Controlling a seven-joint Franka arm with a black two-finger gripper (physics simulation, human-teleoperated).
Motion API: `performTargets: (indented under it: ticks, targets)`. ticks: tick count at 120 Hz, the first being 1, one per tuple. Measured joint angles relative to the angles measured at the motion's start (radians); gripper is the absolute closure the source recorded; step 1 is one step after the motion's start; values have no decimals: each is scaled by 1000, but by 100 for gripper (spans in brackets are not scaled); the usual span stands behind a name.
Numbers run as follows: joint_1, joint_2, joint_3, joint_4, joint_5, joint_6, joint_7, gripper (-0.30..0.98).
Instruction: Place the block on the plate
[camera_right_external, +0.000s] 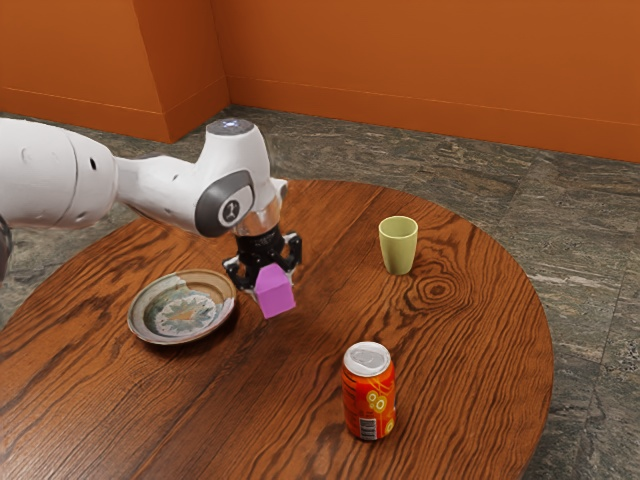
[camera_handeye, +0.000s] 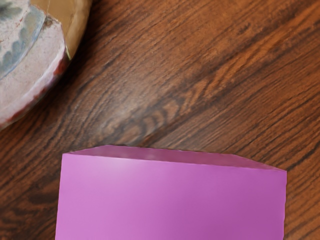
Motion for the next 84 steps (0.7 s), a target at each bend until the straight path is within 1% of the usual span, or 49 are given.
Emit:
performTargets:
  ticks: [9, 24, 40, 48, 51, 66, 75, 84]
  targets:
    - [124, -22, -53, 3, 8, -31, 5, 34]
    - [370, -8, -187, 16, 14, -60, 31, 33]
    - [523, 44, -244, 27, 8, -71, 76, 32]
    - [558, 60, -258, 33, 6, -72, 98, 32]
    - [560, 59, -261, 34, 3, -72, 105, 30]
    - [554, 17, -263, 21, -5, -74, 141, 17]
    - [551, -11, -262, 18, -7, -79, 159, 12]
    - [519, -55, -262, 18, -9, -100, 174, 8]
